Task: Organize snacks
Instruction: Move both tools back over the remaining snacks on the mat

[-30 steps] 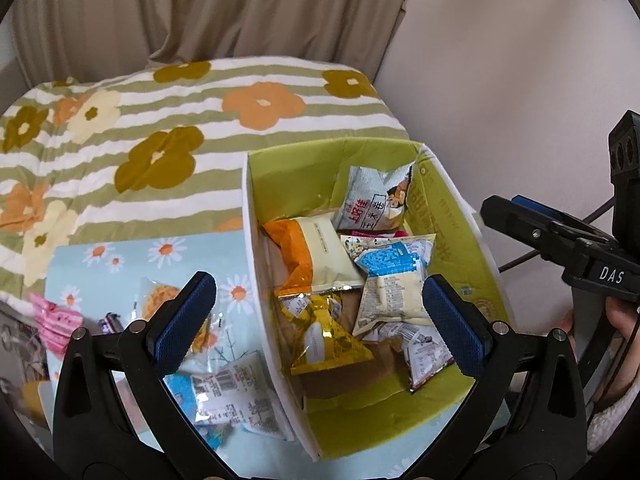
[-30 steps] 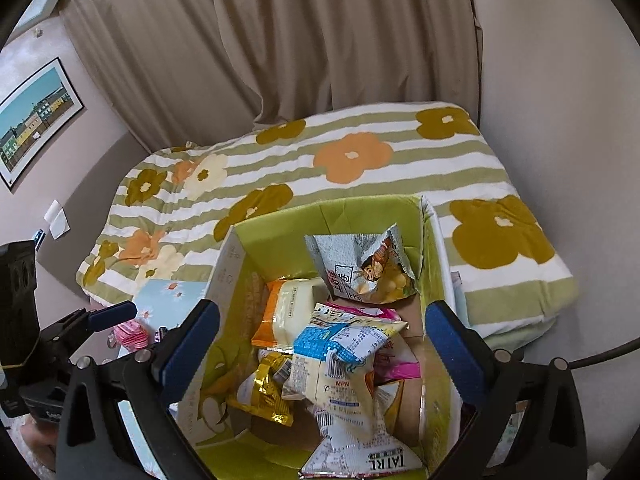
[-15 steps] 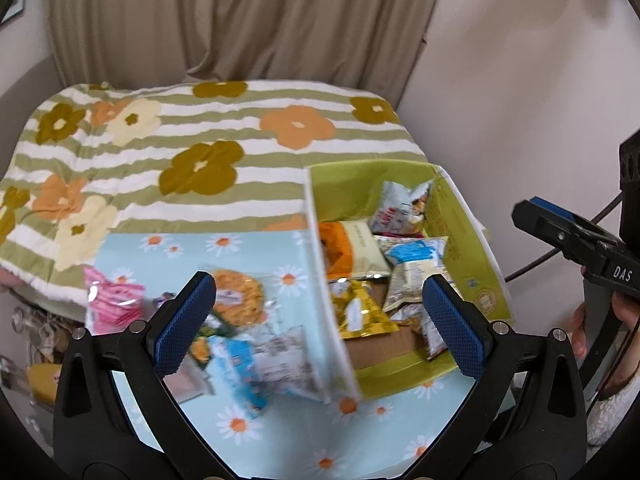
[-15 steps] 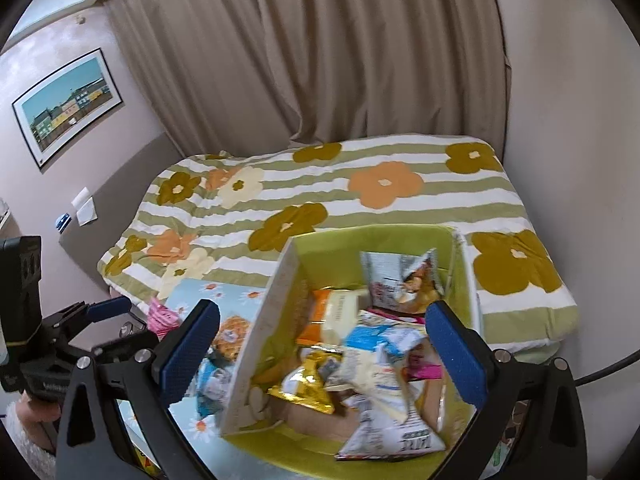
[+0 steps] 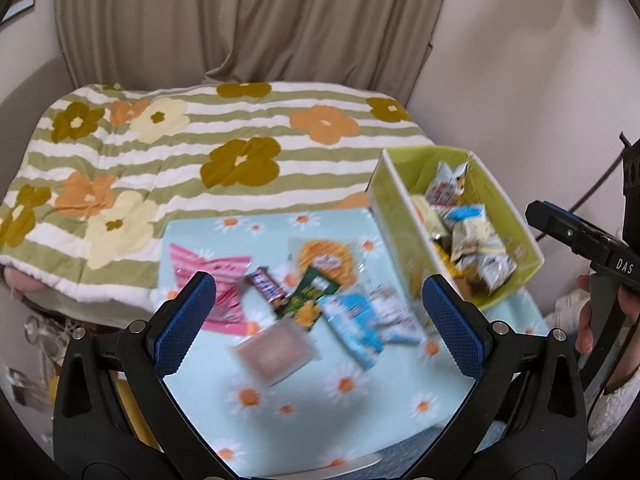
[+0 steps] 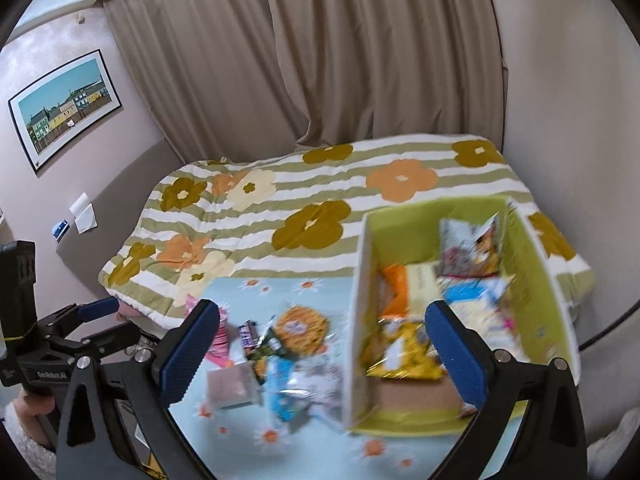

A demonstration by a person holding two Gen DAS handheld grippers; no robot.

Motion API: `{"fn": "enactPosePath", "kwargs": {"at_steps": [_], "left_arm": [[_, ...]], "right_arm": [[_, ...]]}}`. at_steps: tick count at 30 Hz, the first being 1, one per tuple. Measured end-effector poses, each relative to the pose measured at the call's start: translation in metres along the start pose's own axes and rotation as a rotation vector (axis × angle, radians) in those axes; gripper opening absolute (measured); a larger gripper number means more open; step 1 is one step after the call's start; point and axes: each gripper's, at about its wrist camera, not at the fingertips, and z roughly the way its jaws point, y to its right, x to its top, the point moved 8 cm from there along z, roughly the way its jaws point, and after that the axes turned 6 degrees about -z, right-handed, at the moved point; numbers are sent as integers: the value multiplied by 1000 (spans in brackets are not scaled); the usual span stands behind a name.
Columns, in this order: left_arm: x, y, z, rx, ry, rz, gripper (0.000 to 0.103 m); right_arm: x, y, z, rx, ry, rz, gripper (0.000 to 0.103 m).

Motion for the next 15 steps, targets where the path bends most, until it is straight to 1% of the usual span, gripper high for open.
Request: {"fn": "enactPosePath", "kwargs": {"at_steps": [4,6,11,15], "left_arm": [[-16,-25,3,-31,-37,21,103],[-25,-31,7,-59,-67,48,103],[-41,-36,22,-91,-109,148,103],[-61,-38,48,-134,-188,198,102]], "right_arm": [[-18,-24,4,-25,-1,33,102],[-29,-33,10,-67,-19,56,102],[-55,-42,29,-114,-67,94,102],[-80,-46,43,-118,-111,146,102]]}}
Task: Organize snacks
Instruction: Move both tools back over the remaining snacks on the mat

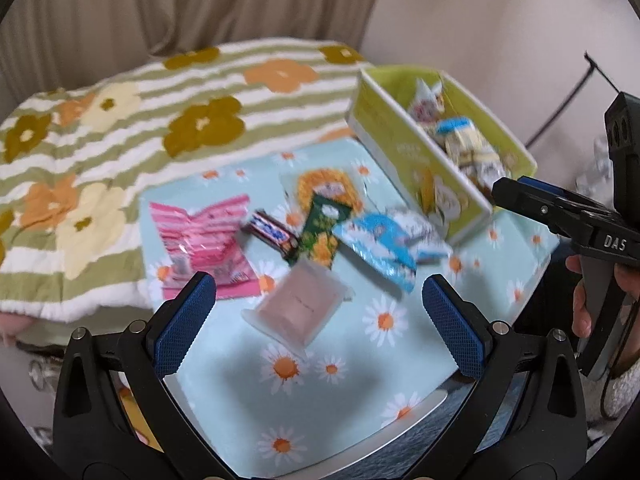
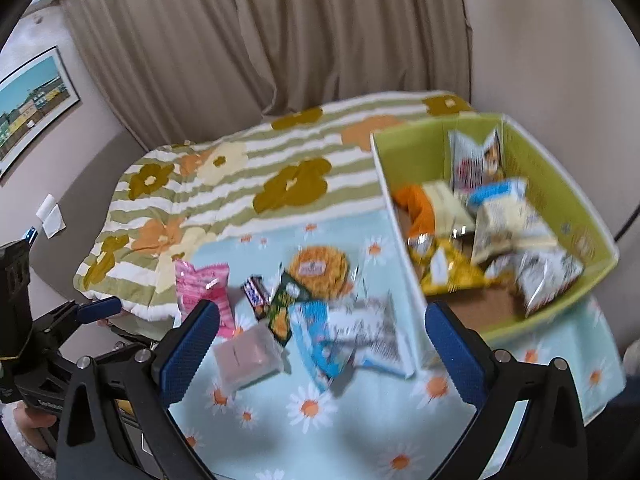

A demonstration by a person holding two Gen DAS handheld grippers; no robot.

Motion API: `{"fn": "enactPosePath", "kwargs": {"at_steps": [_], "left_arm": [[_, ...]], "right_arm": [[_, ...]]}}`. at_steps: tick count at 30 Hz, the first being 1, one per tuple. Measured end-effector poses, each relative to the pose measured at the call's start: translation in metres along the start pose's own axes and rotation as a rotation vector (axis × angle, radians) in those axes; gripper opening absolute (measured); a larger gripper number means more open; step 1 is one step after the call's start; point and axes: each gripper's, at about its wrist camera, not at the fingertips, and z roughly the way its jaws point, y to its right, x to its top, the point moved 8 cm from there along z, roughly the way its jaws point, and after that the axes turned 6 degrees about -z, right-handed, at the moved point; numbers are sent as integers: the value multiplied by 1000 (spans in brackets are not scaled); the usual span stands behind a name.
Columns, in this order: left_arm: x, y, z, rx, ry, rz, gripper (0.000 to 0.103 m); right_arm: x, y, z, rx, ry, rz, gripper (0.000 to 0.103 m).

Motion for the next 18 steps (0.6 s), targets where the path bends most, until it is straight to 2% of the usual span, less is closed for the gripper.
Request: {"fn": "enactPosePath", "kwargs": {"at_steps": [3,8,13,18], "left_arm": [[-8,2,22,-19,-47,31,102],[-21,-3,63,0,-127,92,102],[-35,-1,101,-23,-192,186,102],[-50,2,136,1,-251,290,94]], "right_arm": [[-17,3,15,-11,-42,31,102],[-39,11,42,4,-74,66,102],[-57,16,70,10,-91,67,102],[-69,19,87,20,-103,91,102]]}}
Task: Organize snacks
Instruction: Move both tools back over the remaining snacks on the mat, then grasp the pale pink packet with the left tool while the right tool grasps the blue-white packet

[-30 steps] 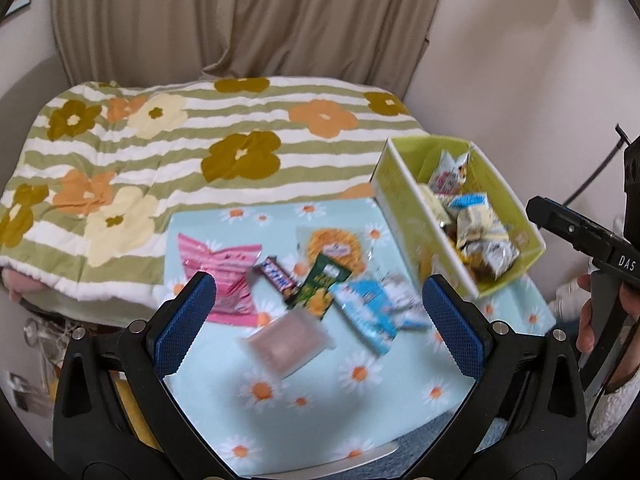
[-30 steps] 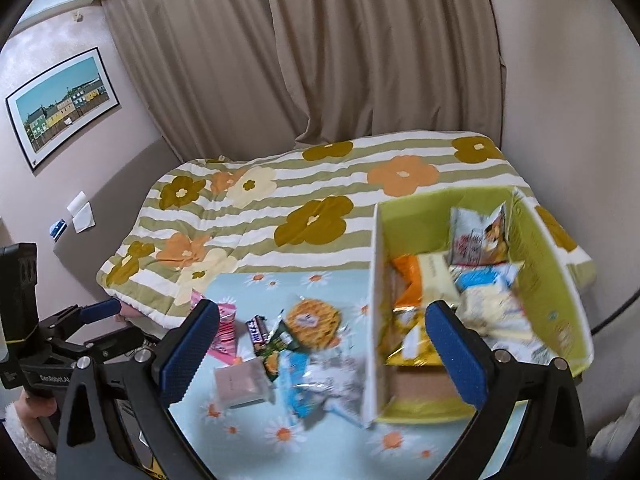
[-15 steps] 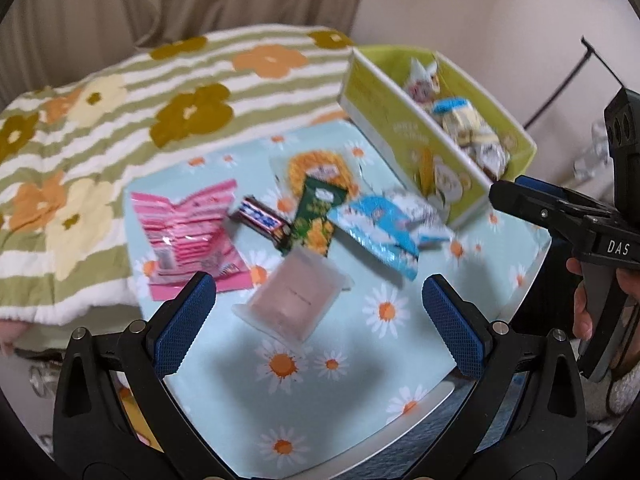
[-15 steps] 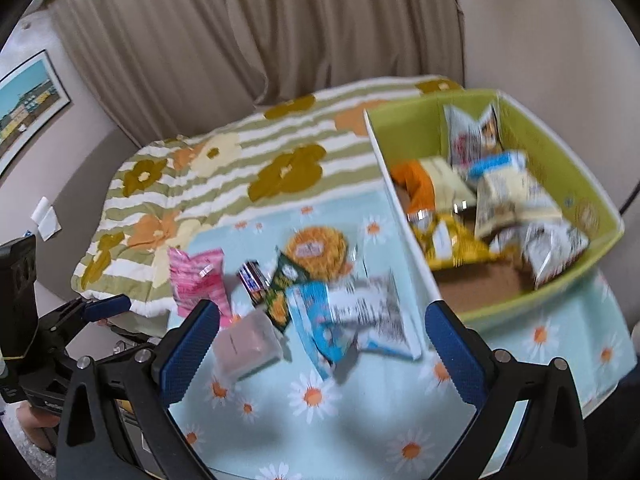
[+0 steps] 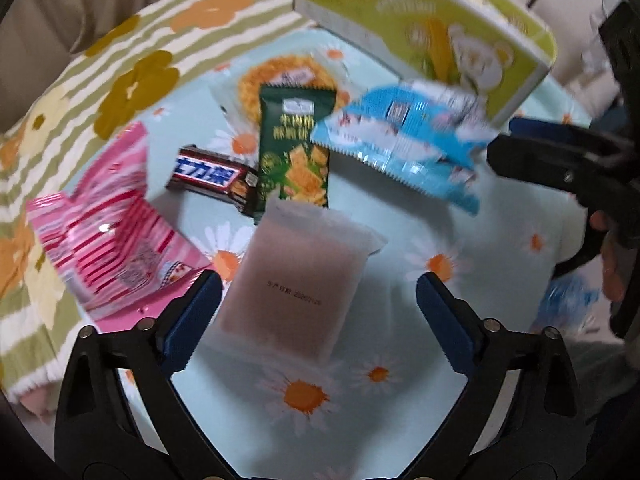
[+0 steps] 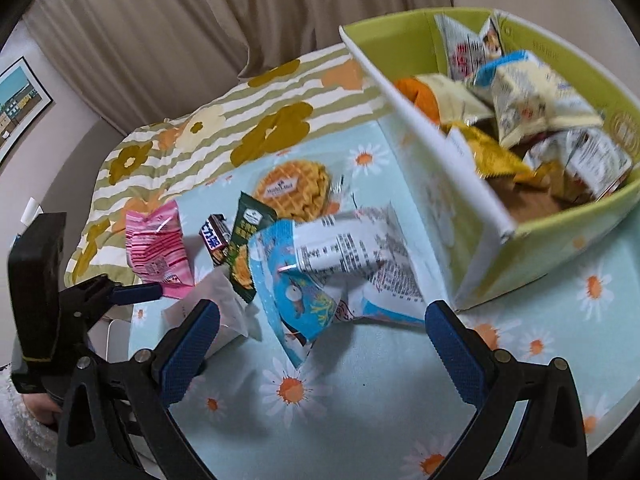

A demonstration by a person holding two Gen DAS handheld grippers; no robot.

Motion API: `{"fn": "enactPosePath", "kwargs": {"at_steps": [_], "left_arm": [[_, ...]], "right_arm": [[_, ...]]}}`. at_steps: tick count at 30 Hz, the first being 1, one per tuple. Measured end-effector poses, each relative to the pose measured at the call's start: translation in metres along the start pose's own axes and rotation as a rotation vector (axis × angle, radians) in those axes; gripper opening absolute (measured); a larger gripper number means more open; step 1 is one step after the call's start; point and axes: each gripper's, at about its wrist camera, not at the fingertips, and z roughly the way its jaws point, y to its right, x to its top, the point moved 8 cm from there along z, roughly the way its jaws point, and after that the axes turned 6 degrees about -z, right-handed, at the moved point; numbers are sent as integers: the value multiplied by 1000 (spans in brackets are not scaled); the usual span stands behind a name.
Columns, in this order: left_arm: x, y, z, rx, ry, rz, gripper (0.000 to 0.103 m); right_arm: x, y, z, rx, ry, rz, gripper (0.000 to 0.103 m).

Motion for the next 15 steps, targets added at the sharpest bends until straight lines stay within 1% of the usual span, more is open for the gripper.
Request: {"fn": "enactPosePath", "kwargs": {"at_steps": [5,6,7,9,10,12,15], "left_arm": [[1,-1,18,8,-25,46,91],[1,-2,21,8,-30,52,86],[1,-2,24,21,-35,66,84],[2,-4,26,40,-38,88,72],[2,-6,28,48,-42,97,70],[2,-8,28,35,-40,100,66],[2,-9,28,17,-38,102,65]], "right_arm": [[0,2,13,-18,-8,-13,102],[0,3,15,-21,-11,-12,102],[-1,3,18,-21,-15,-9,102],[-1,6,22,-23,-19,-3,102],[-2,6,25,-24,-21,-2,102],[-2,7,26,-26,-23,1,102],[-1,7,28,-23,-16,10,102]]}}
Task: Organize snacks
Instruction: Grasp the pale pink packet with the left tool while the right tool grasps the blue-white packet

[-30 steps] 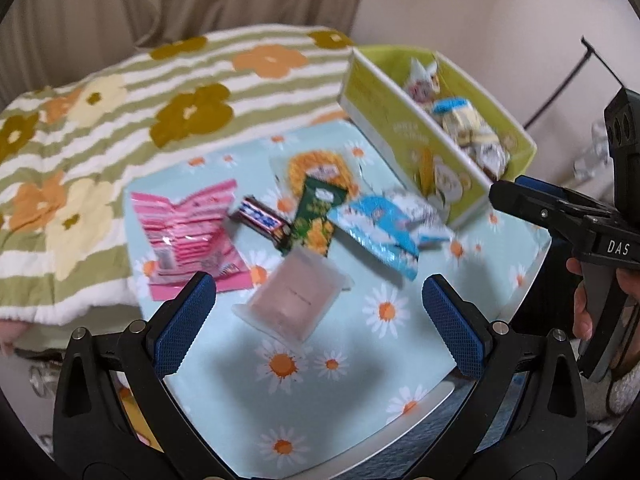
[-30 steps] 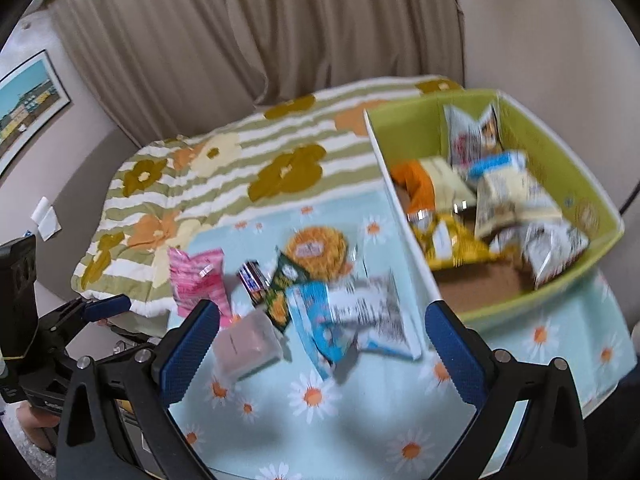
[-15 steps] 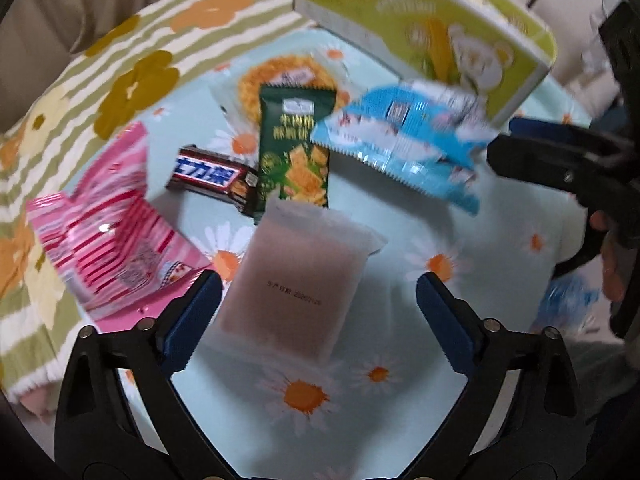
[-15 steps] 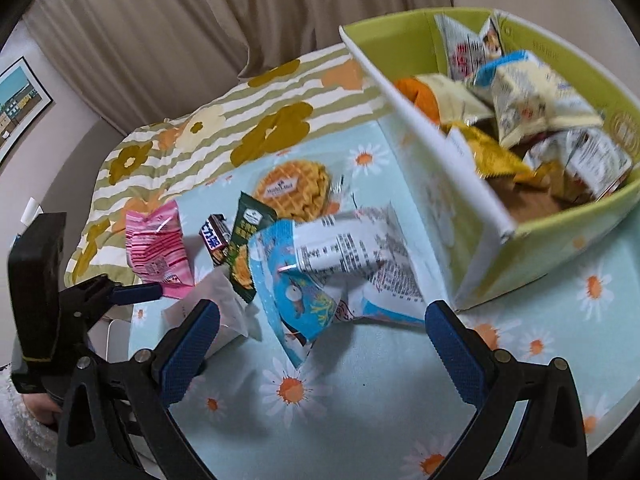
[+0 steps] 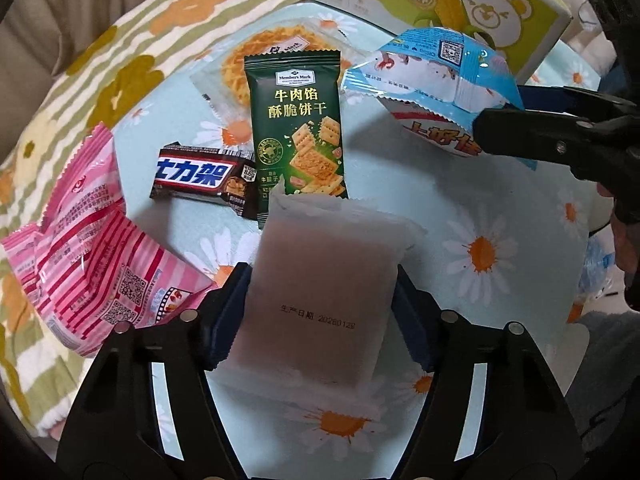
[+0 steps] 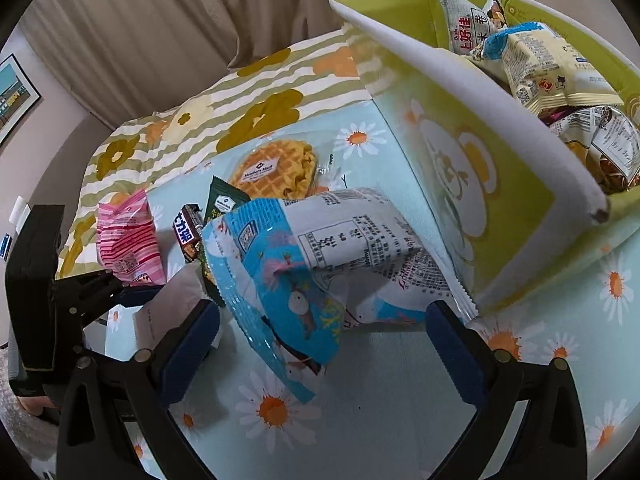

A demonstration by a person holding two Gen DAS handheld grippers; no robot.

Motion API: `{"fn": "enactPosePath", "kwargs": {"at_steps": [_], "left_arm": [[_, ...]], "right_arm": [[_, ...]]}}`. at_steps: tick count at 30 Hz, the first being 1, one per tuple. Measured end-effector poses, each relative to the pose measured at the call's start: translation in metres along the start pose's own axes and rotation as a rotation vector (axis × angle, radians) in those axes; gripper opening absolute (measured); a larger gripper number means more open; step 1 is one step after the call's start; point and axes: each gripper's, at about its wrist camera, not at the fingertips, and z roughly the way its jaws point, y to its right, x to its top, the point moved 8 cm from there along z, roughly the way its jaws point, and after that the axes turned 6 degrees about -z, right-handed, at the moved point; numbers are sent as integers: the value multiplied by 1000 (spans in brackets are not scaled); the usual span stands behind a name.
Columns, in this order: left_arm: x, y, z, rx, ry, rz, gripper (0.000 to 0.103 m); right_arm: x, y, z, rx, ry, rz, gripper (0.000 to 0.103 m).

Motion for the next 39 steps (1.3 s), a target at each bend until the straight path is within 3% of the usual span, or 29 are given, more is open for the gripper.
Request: {"fn": "enactPosePath", "kwargs": {"at_steps": [9,18,22,27,33,35,39], "left_arm": [[-2,-2,-3,-17,5,-32,62],[-8,-6,-8,-13,6,-81,62],[-11,-8,-12,-12,11,-95,62],[-10,-10,-20,-15,27,-115,61],[-11,-11,-25,-19,37,-137,61],[-12,-12,-26,-21,37,-144,61],[-14,-11,-28,-26,41,-151,61]], "right_arm": [[-4,-10,-7,36,-3,50,102],[-2,-3,8,81,-35,187,102],[6,2,12,118,-4,293,102],[16,6,13,87,67,372,102],[21,13,19,-36,123,381,102],[21,12,20,-47,132,360,99],[20,7,19,-7,140,339,82]]}}
